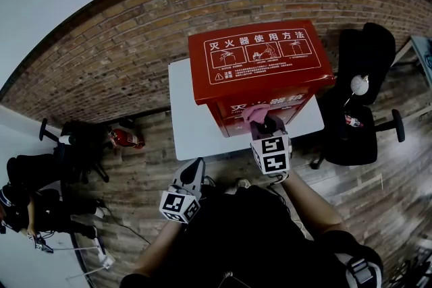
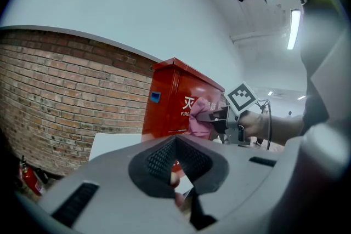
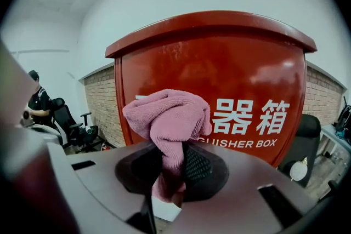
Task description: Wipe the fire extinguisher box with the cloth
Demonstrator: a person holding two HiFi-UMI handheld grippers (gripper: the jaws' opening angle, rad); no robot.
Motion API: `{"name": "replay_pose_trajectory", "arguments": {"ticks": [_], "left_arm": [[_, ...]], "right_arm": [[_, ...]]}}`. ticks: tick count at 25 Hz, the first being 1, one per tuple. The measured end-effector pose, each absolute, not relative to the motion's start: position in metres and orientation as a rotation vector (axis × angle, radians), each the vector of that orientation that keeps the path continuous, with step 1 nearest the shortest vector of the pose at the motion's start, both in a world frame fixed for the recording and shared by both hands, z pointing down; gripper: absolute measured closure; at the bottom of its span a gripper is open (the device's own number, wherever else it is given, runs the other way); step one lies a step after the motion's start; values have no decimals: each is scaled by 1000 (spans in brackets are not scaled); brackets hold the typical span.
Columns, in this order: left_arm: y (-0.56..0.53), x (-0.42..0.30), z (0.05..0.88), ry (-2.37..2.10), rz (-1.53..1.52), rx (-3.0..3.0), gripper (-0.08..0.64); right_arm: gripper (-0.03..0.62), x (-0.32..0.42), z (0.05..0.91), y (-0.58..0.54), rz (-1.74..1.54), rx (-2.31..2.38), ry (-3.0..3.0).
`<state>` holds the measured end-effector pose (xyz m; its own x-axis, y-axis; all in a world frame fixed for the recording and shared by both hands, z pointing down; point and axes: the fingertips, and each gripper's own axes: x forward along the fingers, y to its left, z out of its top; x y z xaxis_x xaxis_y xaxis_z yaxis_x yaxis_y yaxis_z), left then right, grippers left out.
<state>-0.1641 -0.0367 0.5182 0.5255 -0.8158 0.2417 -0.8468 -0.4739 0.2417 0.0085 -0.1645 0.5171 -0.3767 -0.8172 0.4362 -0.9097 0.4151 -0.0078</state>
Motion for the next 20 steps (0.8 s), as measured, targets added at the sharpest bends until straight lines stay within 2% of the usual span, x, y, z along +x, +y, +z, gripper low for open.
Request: {"name": "replay_pose_trajectory", "arguments": {"ticks": [20], "left_arm": [[-16, -188, 501, -1369, 114, 2419, 538]], "right_arm": [[506, 4, 460, -163, 314, 1494, -2302]]}}
